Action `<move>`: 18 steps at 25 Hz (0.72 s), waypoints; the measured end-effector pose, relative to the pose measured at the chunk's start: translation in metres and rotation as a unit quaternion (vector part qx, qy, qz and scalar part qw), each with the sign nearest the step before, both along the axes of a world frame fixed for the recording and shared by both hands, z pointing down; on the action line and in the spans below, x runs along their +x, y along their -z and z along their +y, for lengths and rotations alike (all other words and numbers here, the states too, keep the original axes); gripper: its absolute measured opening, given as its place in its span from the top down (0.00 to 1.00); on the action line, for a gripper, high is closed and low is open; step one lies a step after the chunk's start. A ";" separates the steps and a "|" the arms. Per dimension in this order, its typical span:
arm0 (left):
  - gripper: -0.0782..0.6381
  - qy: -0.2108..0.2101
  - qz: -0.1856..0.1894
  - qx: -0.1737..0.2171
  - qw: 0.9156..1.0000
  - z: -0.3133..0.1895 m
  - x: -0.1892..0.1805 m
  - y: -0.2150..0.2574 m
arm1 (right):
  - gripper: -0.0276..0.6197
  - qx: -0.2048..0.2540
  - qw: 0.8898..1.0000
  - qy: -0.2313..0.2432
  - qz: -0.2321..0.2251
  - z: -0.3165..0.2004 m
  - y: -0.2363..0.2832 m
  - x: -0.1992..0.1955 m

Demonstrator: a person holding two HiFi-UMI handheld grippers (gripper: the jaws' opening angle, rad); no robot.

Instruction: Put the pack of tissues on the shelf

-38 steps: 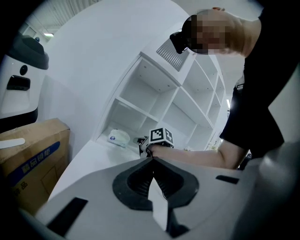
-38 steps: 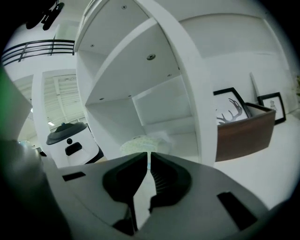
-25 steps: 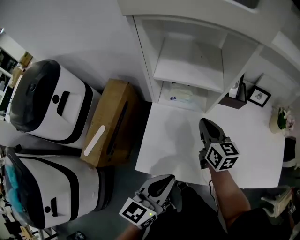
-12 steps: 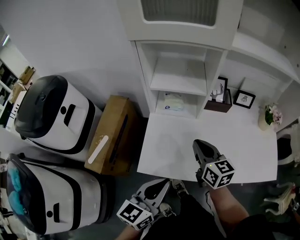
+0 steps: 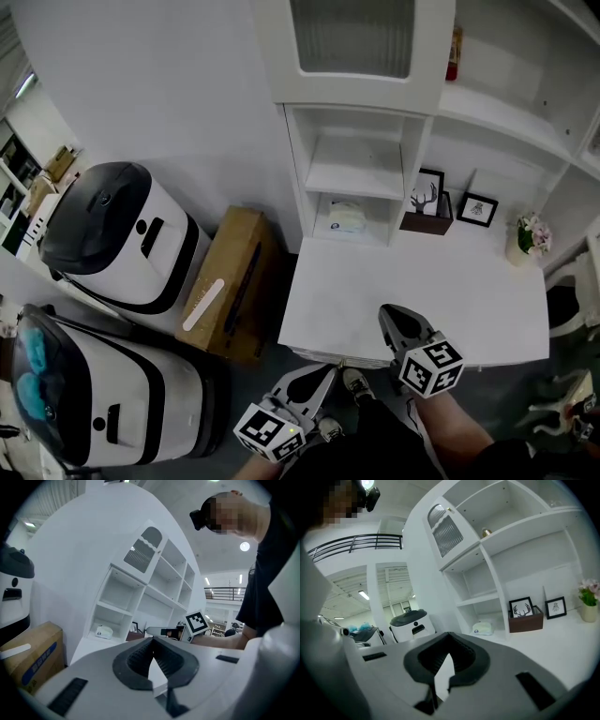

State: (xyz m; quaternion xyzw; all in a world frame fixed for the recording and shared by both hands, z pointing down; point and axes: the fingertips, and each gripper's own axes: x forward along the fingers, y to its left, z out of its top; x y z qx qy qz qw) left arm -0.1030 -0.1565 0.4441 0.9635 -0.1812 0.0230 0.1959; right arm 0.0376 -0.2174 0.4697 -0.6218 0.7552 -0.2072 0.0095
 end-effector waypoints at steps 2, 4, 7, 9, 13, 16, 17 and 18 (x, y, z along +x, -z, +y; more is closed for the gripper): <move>0.88 -0.001 0.011 0.000 1.000 0.006 -0.004 0.004 | 0.95 0.003 1.000 0.007 0.000 0.010 0.004 -0.009; 0.88 -0.001 0.016 0.001 1.000 0.012 -0.007 0.007 | 0.95 0.005 1.000 0.012 -0.001 0.021 0.007 -0.018; 0.88 -0.002 0.018 0.003 1.000 0.023 -0.014 0.009 | 0.95 0.007 1.000 0.019 -0.002 0.038 0.009 -0.032; 0.88 -0.004 0.020 0.005 1.000 0.031 -0.018 0.010 | 0.95 0.007 1.000 0.021 -0.003 0.049 0.010 -0.038; 0.88 -0.007 0.022 0.008 1.000 0.048 -0.026 0.012 | 0.95 0.010 1.000 0.021 -0.006 0.072 0.013 -0.049; 0.88 -0.011 0.023 0.004 1.000 0.060 -0.031 0.009 | 0.95 0.011 1.000 0.014 -0.005 0.089 0.015 -0.052; 0.88 -0.012 0.023 0.002 1.000 0.063 -0.032 0.007 | 0.95 0.010 1.000 0.011 -0.006 0.094 0.014 -0.052; 0.88 -0.012 0.025 -0.001 1.000 0.065 -0.033 0.006 | 0.95 0.010 1.000 0.008 -0.008 0.099 0.014 -0.052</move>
